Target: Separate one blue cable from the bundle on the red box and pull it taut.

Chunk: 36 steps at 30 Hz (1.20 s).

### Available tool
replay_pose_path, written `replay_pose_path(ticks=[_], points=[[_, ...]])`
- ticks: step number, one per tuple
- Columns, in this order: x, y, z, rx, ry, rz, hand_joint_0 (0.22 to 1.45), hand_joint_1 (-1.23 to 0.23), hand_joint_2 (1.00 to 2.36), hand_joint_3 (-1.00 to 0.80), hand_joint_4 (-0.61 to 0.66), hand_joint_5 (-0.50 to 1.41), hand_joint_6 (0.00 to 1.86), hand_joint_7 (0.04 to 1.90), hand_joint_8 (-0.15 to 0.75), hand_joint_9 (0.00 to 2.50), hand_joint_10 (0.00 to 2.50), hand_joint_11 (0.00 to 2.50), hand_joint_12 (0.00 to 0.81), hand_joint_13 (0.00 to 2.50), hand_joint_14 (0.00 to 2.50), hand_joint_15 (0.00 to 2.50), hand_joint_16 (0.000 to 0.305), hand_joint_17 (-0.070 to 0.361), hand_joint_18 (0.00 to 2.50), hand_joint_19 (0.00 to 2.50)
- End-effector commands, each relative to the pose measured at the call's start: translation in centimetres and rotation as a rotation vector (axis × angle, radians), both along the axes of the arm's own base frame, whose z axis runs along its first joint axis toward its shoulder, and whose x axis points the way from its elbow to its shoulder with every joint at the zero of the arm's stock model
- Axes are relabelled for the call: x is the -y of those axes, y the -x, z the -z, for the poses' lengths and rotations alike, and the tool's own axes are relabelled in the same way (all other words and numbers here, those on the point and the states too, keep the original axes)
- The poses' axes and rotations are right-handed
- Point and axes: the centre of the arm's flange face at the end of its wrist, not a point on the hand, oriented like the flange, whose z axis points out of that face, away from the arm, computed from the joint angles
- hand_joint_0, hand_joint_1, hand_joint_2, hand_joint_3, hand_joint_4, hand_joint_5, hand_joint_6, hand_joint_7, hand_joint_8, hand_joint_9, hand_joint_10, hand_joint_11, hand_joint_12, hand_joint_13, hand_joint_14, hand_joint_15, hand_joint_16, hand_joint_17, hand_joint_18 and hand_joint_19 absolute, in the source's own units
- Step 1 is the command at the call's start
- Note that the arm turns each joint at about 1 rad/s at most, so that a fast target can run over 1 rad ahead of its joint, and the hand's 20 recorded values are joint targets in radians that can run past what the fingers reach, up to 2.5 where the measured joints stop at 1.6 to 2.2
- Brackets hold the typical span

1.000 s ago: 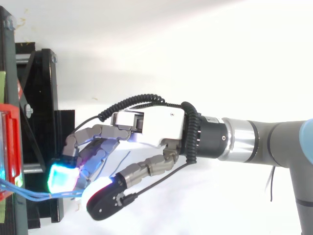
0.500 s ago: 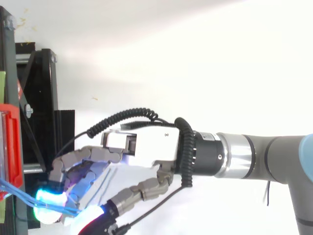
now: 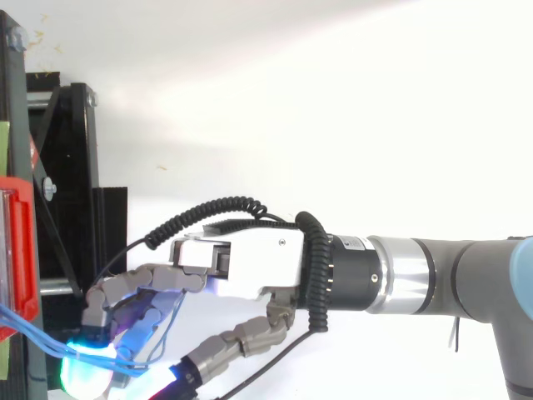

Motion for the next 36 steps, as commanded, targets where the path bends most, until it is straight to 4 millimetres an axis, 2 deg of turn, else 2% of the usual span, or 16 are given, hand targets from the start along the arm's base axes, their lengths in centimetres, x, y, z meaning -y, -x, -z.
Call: replay_pose_path(ticks=[1, 7, 10, 13, 18, 24, 28, 33, 36], points=[[0.2, -0.6, -1.0, 0.018, -0.014, 0.0, 0.6, -0.62, 1.01, -0.39, 0.22, -0.1, 0.5, 1.1, 0.265, 0.9, 0.01, 0.41, 0.305, 0.68, 0.01, 0.3, 0.037, 0.083, 0.54, 0.47], [0.7, -0.7, -1.8, -0.003, -0.021, -0.032, 0.6, -0.62, 1.01, -0.39, 0.18, -0.1, 0.53, 1.13, 0.267, 0.91, 0.01, 0.4, 0.304, 0.69, 0.01, 0.31, 0.037, 0.083, 0.54, 0.47], [1.4, -0.5, -2.4, -0.023, -0.031, -0.033, 0.6, -0.62, 1.01, -0.37, 0.16, -0.11, 0.6, 0.99, 0.266, 0.91, 0.01, 0.41, 0.303, 0.69, 0.01, 0.3, 0.037, 0.083, 0.55, 0.47], [2.5, 0.0, -4.0, -0.051, -0.023, -0.02, 0.61, -0.62, 1.01, -0.35, 0.13, -0.12, 0.67, 0.87, 0.267, 0.91, 0.01, 0.42, 0.305, 0.69, 0.01, 0.3, 0.037, 0.083, 0.55, 0.47], [2.8, 0.5, -4.5, -0.098, -0.011, -0.019, 0.61, -0.63, 1.02, -0.3, 0.13, -0.15, 0.81, 0.68, 0.27, 0.88, 0.01, 0.43, 0.303, 0.67, 0.01, 0.31, 0.037, 0.084, 0.55, 0.47], [3.2, 0.6, -4.7, -0.113, -0.013, -0.015, 0.61, -0.64, 1.02, -0.25, 0.15, -0.17, 0.86, 0.65, 0.273, 0.85, 0.01, 0.45, 0.305, 0.66, 0.01, 0.31, 0.038, 0.085, 0.55, 0.47], [3.6, 0.7, -5.7, -0.102, -0.011, -0.009, 0.61, -0.65, 1.02, -0.25, 0.17, -0.17, 0.9, 0.62, 0.277, 0.84, 0.01, 0.46, 0.307, 0.66, 0.01, 0.31, 0.038, 0.086, 0.55, 0.47], [4.0, 1.1, -6.9, -0.125, 0.004, -0.002, 0.6, -0.69, 1.01, -0.35, 0.16, -0.16, 0.91, 0.61, 0.277, 0.88, 0.01, 0.46, 0.305, 0.67, 0.01, 0.31, 0.039, 0.087, 0.56, 0.47], [4.3, 1.2, -7.0, -0.131, 0.005, 0.001, 0.59, -0.67, 1.01, -0.4, 0.16, -0.15, 0.89, 0.63, 0.284, 0.91, 0.02, 0.46, 0.309, 0.68, 0.01, 0.31, 0.039, 0.087, 0.56, 0.48]])
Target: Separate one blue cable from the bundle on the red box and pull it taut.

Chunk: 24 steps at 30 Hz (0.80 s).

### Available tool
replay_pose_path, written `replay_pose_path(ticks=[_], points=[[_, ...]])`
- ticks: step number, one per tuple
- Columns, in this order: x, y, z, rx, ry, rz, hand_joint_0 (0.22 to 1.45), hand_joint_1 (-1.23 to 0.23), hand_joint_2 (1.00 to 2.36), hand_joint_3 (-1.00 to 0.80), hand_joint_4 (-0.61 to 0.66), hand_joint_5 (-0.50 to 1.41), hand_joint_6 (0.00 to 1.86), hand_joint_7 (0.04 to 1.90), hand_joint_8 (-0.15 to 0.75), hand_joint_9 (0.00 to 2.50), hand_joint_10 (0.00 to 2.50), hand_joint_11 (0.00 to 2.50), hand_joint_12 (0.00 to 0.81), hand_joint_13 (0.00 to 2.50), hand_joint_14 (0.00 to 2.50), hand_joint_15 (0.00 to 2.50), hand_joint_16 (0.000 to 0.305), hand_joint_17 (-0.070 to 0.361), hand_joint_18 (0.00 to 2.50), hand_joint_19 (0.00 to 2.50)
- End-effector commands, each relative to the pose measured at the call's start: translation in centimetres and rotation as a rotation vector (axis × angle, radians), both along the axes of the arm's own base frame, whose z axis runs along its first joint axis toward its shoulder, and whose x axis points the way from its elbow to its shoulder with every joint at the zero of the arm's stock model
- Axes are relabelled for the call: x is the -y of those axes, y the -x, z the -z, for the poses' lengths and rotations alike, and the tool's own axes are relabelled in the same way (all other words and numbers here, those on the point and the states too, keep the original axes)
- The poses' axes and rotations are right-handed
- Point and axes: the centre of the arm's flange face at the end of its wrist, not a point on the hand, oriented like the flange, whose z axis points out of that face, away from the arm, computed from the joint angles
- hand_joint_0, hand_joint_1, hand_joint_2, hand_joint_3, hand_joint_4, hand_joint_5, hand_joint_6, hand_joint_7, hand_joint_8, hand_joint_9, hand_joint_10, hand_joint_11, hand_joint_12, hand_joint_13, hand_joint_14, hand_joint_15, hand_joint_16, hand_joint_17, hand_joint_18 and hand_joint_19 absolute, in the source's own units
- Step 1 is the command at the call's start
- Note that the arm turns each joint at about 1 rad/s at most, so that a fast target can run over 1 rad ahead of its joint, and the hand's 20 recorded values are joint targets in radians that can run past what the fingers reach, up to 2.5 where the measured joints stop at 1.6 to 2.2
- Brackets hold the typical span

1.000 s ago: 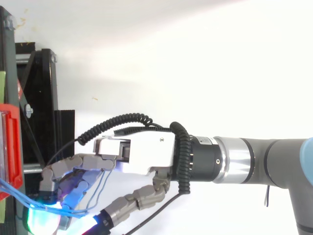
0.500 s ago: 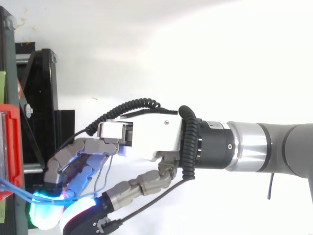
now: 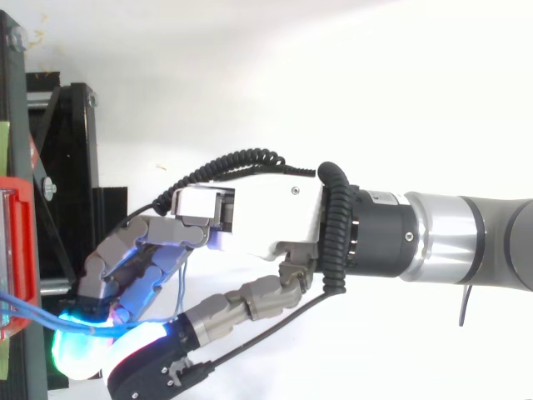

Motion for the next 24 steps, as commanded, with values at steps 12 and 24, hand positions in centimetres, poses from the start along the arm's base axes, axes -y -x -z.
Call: replay_pose_path(ticks=[12, 24], points=[[1.7, 0.5, 0.3, -0.055, 0.014, 0.014, 0.59, -0.55, 1.01, -0.35, 0.14, -0.12, 0.84, 0.76, 0.292, 0.98, 0.02, 0.46, 0.314, 0.71, 0.01, 0.32, 0.038, 0.085, 0.58, 0.5], [2.9, 1.9, -2.7, -0.119, 0.04, 0.026, 0.68, -0.77, 1.02, -0.23, -0.03, -0.16, 0.96, 0.61, 0.283, 0.91, 0.02, 0.54, 0.31, 0.73, 0.01, 0.35, 0.042, 0.093, 0.64, 0.48]])
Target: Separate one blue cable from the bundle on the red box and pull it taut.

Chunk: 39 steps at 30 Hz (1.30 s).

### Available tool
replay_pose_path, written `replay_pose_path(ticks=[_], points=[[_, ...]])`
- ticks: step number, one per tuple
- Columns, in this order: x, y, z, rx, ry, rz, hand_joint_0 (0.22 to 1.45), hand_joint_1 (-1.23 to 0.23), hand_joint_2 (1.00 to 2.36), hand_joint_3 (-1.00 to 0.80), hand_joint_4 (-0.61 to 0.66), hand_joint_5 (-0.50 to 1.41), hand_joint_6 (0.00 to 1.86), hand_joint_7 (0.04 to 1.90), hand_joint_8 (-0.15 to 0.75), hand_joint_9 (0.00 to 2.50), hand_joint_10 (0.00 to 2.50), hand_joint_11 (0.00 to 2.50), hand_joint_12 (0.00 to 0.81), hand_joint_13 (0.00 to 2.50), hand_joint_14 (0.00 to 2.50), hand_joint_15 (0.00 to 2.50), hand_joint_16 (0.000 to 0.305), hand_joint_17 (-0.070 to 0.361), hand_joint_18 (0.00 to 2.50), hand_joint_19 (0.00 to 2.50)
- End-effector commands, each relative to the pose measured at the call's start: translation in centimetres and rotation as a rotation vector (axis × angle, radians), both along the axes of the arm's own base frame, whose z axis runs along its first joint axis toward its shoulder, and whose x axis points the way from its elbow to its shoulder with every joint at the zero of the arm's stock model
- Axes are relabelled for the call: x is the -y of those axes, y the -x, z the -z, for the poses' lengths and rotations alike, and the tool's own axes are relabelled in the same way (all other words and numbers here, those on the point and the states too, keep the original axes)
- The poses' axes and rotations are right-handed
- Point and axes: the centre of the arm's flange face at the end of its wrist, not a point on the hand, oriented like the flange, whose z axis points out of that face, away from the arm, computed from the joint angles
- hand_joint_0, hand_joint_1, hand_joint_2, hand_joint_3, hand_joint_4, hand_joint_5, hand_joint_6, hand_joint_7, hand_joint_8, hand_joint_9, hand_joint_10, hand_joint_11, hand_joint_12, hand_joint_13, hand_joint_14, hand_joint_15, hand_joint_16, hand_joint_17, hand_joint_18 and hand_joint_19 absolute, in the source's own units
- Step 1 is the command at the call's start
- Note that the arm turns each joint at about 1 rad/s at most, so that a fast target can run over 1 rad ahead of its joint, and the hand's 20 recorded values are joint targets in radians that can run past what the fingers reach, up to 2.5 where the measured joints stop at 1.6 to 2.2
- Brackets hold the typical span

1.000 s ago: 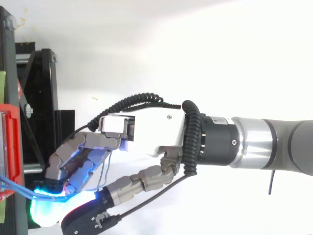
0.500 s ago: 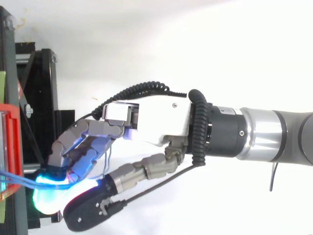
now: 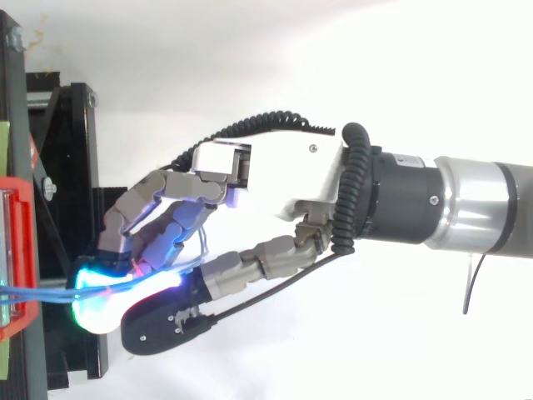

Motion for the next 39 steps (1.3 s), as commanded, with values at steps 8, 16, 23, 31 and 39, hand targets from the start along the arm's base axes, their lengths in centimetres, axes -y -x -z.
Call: replay_pose_path(ticks=[8, 16, 23, 31, 39], points=[[0.2, 0.4, -1.0, -0.018, 0.03, 0.003, 0.57, -0.71, 1.0, -0.5, 0.08, -0.13, 0.92, 0.66, 0.278, 1.04, 0.02, 0.52, 0.317, 0.78, 0.01, 0.36, 0.041, 0.092, 0.68, 0.52], [0.3, 0.4, -1.0, -0.019, 0.029, 0.003, 0.59, -0.51, 1.01, -0.42, 0.07, -0.12, 0.9, 0.76, 0.288, 1.08, 0.02, 0.52, 0.323, 0.8, 0.01, 0.36, 0.041, 0.092, 0.69, 0.56], [0.4, 0.4, -1.0, -0.015, 0.029, 0.005, 0.6, -0.63, 1.01, -0.15, 0.12, -0.12, 0.95, 0.64, 0.337, 1.03, 0.02, 0.54, 0.361, 0.81, 0.01, 0.36, 0.049, 0.11, 0.75, 0.52], [0.9, 0.4, -1.0, -0.014, 0.04, 0.011, 0.59, -0.71, 1.01, -0.41, 0.11, -0.15, 0.94, 0.64, 0.295, 1.01, 0.02, 0.56, 0.324, 0.78, 0.02, 0.38, 0.044, 0.098, 0.7, 0.56], [2.2, 0.5, -1.0, -0.018, 0.087, 0.03, 0.53, -0.5, 1.0, -0.49, 0.1, -0.13, 0.9, 0.69, 0.312, 1.06, 0.02, 0.53, 0.34, 0.8, 0.01, 0.37, 0.045, 0.102, 0.72, 0.56]])
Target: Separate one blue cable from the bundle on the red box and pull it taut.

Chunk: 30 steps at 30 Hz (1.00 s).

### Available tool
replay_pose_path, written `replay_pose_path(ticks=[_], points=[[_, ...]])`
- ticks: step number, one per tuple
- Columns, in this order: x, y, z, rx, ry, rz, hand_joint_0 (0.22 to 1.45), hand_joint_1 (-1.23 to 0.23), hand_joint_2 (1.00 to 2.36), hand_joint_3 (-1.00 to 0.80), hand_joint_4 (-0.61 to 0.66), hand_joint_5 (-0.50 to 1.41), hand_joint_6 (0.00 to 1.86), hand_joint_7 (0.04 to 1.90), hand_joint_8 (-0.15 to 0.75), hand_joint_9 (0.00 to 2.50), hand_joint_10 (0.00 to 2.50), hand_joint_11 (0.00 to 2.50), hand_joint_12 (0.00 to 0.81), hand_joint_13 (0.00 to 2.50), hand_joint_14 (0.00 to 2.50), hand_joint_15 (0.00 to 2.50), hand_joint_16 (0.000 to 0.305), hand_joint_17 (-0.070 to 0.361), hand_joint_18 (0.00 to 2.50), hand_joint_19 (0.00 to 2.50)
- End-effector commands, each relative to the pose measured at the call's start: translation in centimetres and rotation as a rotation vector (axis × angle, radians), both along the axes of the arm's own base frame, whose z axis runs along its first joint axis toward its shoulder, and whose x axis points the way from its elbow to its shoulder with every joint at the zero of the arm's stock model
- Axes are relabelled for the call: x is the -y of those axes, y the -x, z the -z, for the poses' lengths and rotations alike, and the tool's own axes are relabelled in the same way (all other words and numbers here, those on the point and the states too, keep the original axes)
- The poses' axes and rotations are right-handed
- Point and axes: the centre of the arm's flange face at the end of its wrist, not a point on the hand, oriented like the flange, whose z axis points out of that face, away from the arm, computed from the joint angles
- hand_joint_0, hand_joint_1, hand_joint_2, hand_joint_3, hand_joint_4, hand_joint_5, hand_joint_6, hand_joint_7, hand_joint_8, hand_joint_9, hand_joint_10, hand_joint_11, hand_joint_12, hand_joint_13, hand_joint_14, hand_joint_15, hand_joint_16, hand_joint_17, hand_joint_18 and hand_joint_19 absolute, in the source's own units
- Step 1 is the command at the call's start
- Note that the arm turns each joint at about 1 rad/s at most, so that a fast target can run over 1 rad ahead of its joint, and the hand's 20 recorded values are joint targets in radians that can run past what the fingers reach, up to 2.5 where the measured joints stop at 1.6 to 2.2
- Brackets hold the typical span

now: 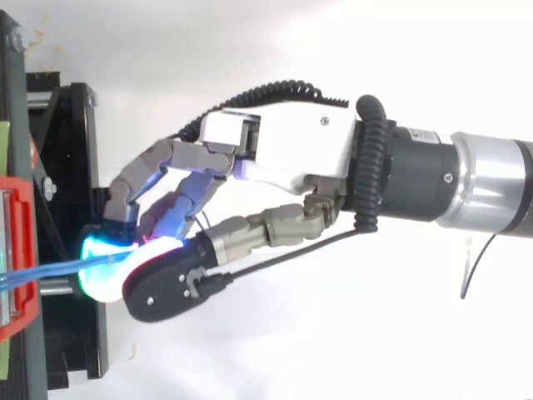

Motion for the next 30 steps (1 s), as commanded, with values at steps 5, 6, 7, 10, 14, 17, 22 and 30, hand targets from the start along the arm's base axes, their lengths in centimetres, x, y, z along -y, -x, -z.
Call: replay_pose_path(ticks=[5, 6, 7, 10, 14, 17, 22, 30], points=[[0.9, 0.0, 0.0, -0.002, 0.031, 0.012, 0.59, -0.57, 1.01, -0.33, 0.08, -0.12, 0.9, 0.73, 0.306, 1.07, 0.02, 0.55, 0.333, 0.8, 0.01, 0.37, 0.043, 0.096, 0.71, 0.57], [0.9, 0.0, 0.0, -0.002, 0.031, 0.012, 0.59, -0.59, 1.02, -0.27, 0.09, -0.12, 0.91, 0.77, 0.306, 1.07, 0.02, 0.56, 0.334, 0.8, 0.02, 0.38, 0.043, 0.096, 0.71, 0.57], [1.0, 0.0, 0.0, -0.002, 0.033, 0.014, 0.59, -0.61, 1.02, -0.25, 0.09, -0.13, 0.91, 0.75, 0.311, 1.06, 0.02, 0.57, 0.334, 0.8, 0.02, 0.38, 0.043, 0.097, 0.72, 0.56], [1.2, 0.1, 0.0, -0.003, 0.037, 0.017, 0.61, -0.68, 1.02, -0.17, 0.11, -0.13, 0.94, 0.67, 0.321, 1.02, 0.02, 0.57, 0.347, 0.8, 0.01, 0.37, 0.047, 0.106, 0.75, 0.53], [1.5, 0.1, 0.0, -0.003, 0.042, 0.017, 0.65, -0.75, 1.02, -0.16, 0.01, -0.15, 0.96, 0.63, 0.29, 0.96, 0.02, 0.58, 0.323, 0.76, 0.02, 0.38, 0.043, 0.098, 0.7, 0.54], [1.8, 0.1, -0.1, -0.005, 0.041, 0.011, 0.66, -0.77, 1.02, -0.2, 0.0, -0.16, 0.96, 0.62, 0.281, 0.95, 0.02, 0.58, 0.326, 0.75, 0.02, 0.38, 0.043, 0.097, 0.69, 0.54], [2.0, 0.2, -0.6, 0.001, 0.048, 0.01, 0.58, -0.7, 1.01, -0.35, 0.12, -0.16, 0.94, 0.58, 0.282, 0.95, 0.02, 0.56, 0.327, 0.75, 0.02, 0.38, 0.044, 0.099, 0.69, 0.56], [2.4, 0.6, -1.4, -0.02, 0.087, 0.009, 0.57, -0.51, 1.01, -0.42, 0.1, -0.13, 0.89, 0.69, 0.301, 1.01, 0.02, 0.52, 0.336, 0.77, 0.01, 0.37, 0.044, 0.1, 0.69, 0.59]])
